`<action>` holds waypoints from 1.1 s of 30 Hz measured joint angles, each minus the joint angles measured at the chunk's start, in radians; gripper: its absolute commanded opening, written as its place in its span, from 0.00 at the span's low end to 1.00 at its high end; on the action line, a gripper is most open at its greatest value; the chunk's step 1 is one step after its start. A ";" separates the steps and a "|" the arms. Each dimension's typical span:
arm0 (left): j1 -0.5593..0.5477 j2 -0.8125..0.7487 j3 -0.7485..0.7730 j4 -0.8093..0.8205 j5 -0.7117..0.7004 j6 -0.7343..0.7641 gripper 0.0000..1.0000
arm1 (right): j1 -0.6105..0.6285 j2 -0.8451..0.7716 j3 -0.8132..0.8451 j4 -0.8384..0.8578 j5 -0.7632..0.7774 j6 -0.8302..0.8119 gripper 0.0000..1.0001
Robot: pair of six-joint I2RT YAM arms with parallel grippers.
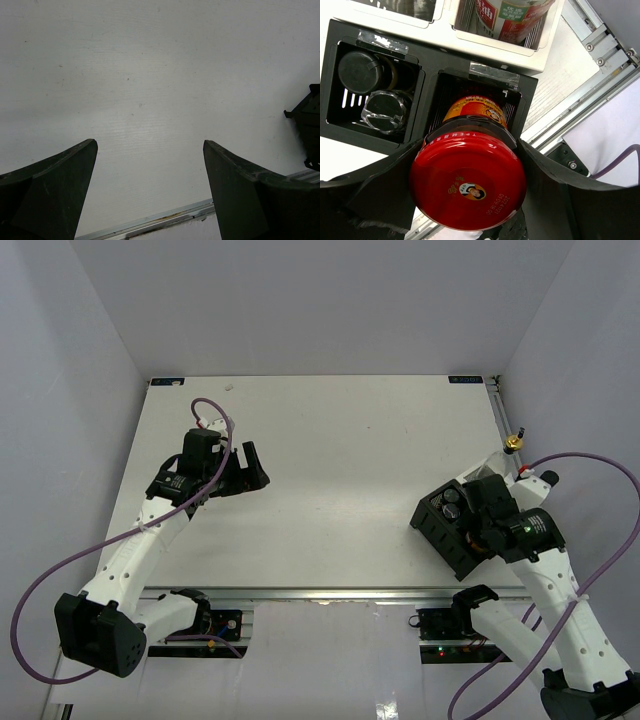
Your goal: Organize the condiment bottles
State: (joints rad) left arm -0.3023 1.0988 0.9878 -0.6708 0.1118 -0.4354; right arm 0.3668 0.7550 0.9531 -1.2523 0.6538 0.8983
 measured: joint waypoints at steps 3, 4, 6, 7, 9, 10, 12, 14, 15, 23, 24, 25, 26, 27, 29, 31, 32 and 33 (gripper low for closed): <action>0.000 0.000 0.000 0.000 0.000 0.002 0.98 | 0.000 -0.003 -0.010 0.009 0.004 0.006 0.57; 0.000 0.000 0.000 0.000 0.000 0.002 0.98 | 0.000 -0.004 -0.015 0.013 0.005 0.008 0.57; 0.000 0.000 0.000 -0.001 -0.003 0.002 0.98 | 0.000 -0.004 -0.030 0.025 0.007 0.010 0.58; 0.000 0.000 0.000 -0.001 -0.005 0.002 0.98 | 0.000 -0.004 -0.037 0.031 0.009 0.011 0.61; 0.000 0.000 0.000 -0.001 -0.011 0.002 0.98 | 0.000 -0.004 -0.049 0.043 0.014 0.011 0.69; 0.000 0.000 0.000 -0.001 -0.013 0.002 0.98 | 0.000 -0.005 -0.056 0.048 0.016 0.011 0.72; 0.000 0.000 0.000 -0.001 -0.017 0.001 0.98 | 0.000 -0.007 -0.068 0.058 0.020 0.011 0.75; 0.000 0.000 0.000 -0.002 -0.019 0.001 0.98 | 0.000 -0.007 -0.074 0.065 0.023 0.011 0.77; 0.000 0.000 0.001 -0.002 -0.019 0.001 0.98 | 0.000 -0.007 -0.076 0.068 0.023 0.011 0.77; 0.000 0.000 0.001 -0.002 -0.022 0.001 0.98 | -0.002 -0.025 -0.078 0.121 0.051 0.003 0.79; 0.000 0.000 0.001 -0.002 -0.022 0.001 0.98 | -0.002 -0.026 -0.078 0.124 0.051 0.002 0.79; 0.000 0.001 0.001 -0.001 -0.022 0.001 0.98 | -0.002 -0.027 -0.078 0.127 0.051 0.001 0.79; 0.000 0.002 0.001 -0.001 -0.022 0.000 0.98 | -0.002 -0.027 -0.078 0.127 0.051 -0.002 0.79; 0.000 0.003 0.001 -0.001 -0.021 0.000 0.98 | -0.002 -0.027 -0.076 0.128 0.050 -0.007 0.79; 0.000 0.008 0.003 -0.001 -0.020 0.000 0.98 | -0.002 -0.026 -0.066 0.127 0.049 -0.022 0.81; 0.000 0.011 0.007 -0.001 -0.017 0.000 0.98 | -0.002 -0.019 -0.043 0.127 0.041 -0.050 0.83; 0.000 0.011 0.011 -0.002 -0.015 0.001 0.98 | -0.003 -0.012 -0.020 0.129 0.030 -0.072 0.86; 0.000 0.011 0.018 -0.002 -0.011 0.001 0.98 | -0.002 -0.004 0.009 0.131 0.023 -0.087 0.87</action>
State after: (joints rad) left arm -0.3023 1.1095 1.0057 -0.6732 0.1004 -0.4343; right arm 0.3645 0.7512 0.9623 -1.1217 0.6772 0.8108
